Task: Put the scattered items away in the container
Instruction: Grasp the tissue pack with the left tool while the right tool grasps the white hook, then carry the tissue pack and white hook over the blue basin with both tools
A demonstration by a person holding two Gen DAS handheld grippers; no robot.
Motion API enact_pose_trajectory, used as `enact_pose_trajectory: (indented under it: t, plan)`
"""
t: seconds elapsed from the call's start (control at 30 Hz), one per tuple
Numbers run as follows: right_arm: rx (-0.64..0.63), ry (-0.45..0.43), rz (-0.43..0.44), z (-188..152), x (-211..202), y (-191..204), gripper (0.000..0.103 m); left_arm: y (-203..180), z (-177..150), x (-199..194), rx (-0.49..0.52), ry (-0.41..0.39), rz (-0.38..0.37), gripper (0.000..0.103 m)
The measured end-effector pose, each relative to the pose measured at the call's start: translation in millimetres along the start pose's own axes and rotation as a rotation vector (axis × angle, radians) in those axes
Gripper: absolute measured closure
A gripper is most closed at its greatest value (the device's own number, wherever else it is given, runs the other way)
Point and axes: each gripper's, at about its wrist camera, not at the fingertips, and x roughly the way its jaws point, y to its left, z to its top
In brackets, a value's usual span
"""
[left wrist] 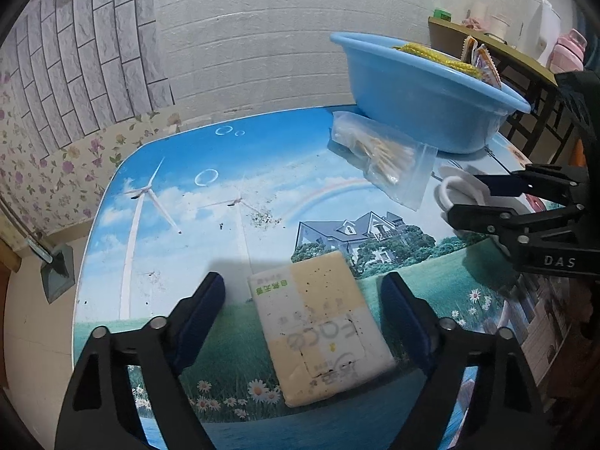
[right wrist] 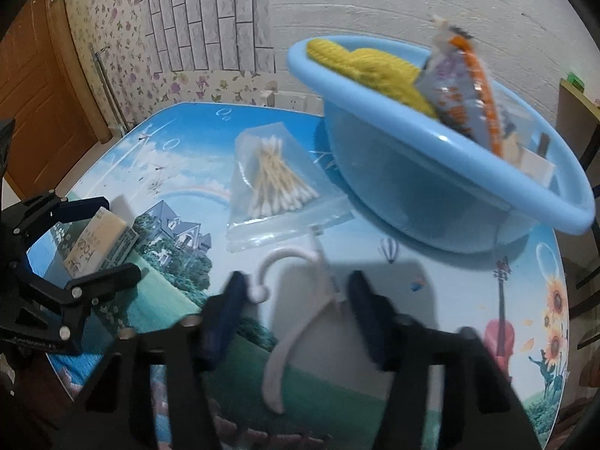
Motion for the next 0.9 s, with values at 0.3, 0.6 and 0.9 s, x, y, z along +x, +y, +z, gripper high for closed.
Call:
enact_pose_trajectory:
  t: [0.3,0.6,0.9]
  plan:
    - [0.015,-0.004,0.038,-14.5,-15.7,-4.8,0.052,-7.2,-4.3,-10.7,-0.006,0.009,-0.013,0.049]
    - [0.015,-0.081,0.018,-22.0,-47.9,-15.9,0.052,-13.8,11.0,-46.6,-0.024,-0.072,-0.017,0.051]
    - [0.003,-0.217,0.08,-18.4,-89.8,-16.9,0.052,-38.0,43.8,-83.6,0.013,-0.184,-0.043,0.051]
